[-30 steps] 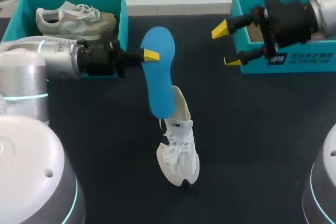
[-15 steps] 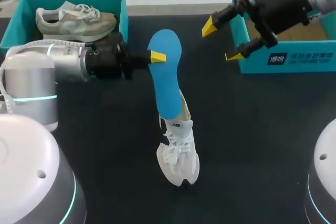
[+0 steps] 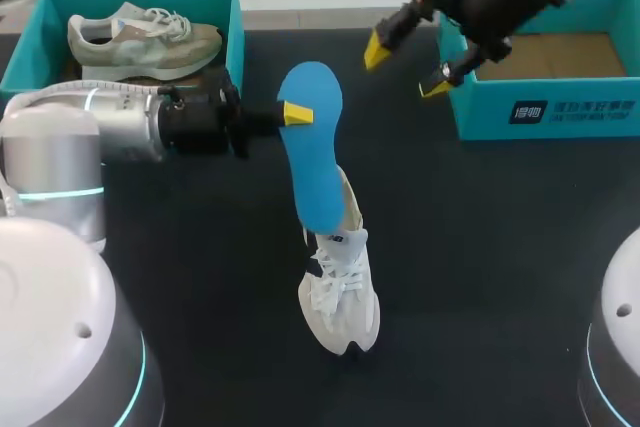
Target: Take the shoe out of the shoebox, open the shoe tongue, remove and reinsert the insole, then place the shoe into the shoebox
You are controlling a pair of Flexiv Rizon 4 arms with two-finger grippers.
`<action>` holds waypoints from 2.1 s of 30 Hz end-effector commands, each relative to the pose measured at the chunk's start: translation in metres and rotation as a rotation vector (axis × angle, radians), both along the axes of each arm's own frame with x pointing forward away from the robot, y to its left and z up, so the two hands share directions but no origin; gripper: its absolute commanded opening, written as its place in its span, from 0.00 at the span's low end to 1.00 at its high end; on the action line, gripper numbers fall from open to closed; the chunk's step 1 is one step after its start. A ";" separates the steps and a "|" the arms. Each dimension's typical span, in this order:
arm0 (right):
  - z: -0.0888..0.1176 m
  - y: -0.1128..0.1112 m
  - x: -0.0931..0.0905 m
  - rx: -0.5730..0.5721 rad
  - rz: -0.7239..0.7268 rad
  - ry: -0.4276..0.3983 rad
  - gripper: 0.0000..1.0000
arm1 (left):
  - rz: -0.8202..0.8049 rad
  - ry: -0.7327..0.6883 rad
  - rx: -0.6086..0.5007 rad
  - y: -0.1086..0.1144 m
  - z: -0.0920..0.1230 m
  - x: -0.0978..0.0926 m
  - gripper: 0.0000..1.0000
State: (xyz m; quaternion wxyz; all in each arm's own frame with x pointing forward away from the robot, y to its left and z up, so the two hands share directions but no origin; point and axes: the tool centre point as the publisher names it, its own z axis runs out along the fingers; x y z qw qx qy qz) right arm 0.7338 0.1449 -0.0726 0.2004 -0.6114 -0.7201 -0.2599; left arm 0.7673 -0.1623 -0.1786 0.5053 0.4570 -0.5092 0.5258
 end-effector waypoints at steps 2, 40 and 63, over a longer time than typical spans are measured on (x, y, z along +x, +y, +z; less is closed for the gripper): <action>0.010 0.030 0.024 -0.436 0.025 0.010 1.00 | 0.003 0.010 0.005 -0.002 -0.001 -0.002 0.00; 0.013 0.070 0.024 -0.778 -0.095 0.088 1.00 | 0.028 0.109 0.001 -0.008 -0.001 0.005 0.00; 0.016 0.076 0.035 -0.796 -0.076 0.067 1.00 | 0.034 0.105 -0.013 -0.010 0.001 0.005 0.00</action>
